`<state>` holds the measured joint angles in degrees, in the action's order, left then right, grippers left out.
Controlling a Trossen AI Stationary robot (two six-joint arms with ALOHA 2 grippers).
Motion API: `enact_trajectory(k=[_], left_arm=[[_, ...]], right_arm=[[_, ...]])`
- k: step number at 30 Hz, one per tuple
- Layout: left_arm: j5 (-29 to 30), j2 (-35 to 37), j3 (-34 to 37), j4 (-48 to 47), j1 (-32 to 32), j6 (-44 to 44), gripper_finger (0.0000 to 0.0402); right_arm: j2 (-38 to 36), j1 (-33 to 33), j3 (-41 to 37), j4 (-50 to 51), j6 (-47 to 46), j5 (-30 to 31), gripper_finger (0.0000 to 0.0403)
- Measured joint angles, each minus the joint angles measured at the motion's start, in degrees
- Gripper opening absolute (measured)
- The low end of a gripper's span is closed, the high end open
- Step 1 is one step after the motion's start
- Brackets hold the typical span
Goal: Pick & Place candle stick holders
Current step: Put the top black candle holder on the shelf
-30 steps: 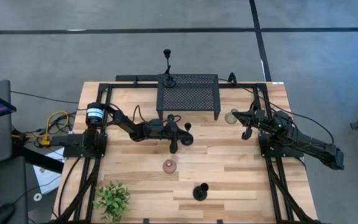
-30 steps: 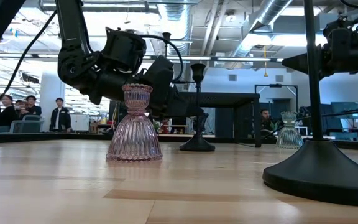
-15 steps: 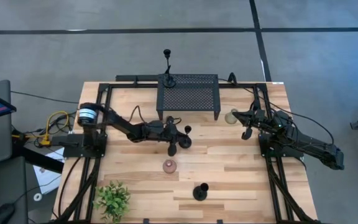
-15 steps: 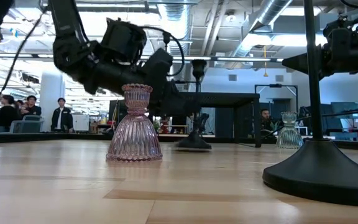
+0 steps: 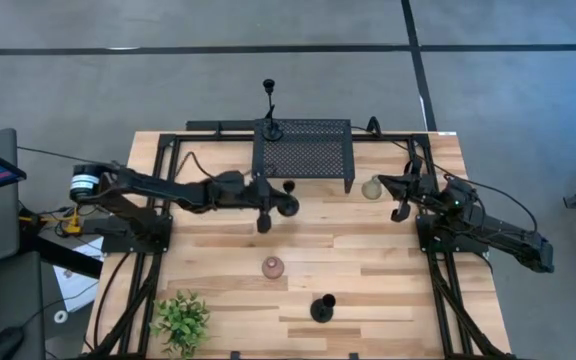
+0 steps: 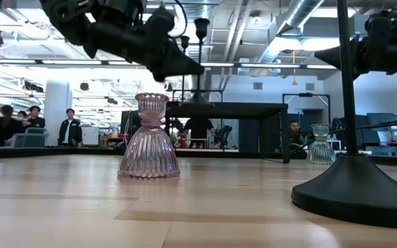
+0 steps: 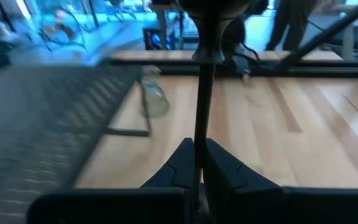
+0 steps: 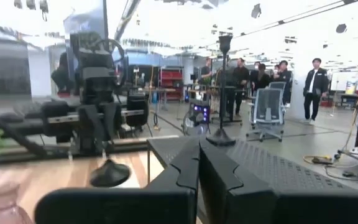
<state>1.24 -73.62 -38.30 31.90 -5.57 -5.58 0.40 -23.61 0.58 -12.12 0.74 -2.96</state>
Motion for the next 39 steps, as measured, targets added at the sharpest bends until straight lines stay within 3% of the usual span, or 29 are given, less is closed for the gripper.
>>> enact_trajectory(k=[6, 14, 19, 28, 39], left_arm=[[-4.41, 2.35, -1.56, -1.11, -4.23, -0.1, 0.0012], [-7.64, -0.86, -8.93, -4.2, -4.74, -0.18, 0.0012], [-7.46, -1.6, -12.93, -10.14, -5.86, -0.8, 0.0012], [-7.5, -1.63, -13.63, -10.48, -6.53, -1.67, 0.0012], [-7.55, -1.63, -13.63, -10.5, -6.46, -1.67, 0.0012]], right_arm=[[1.92, 0.23, 0.0, -2.76, -4.5, -0.02, 0.0], [8.83, 2.51, 2.19, -8.17, -8.59, -0.07, 0.0], [17.55, 5.25, 7.23, -8.2, -9.08, -0.15, 0.0], [37.58, 6.52, 18.46, -10.49, -3.23, -0.02, 0.0004], [57.23, 6.93, 29.34, -14.65, -1.18, -0.52, 0.0137]])
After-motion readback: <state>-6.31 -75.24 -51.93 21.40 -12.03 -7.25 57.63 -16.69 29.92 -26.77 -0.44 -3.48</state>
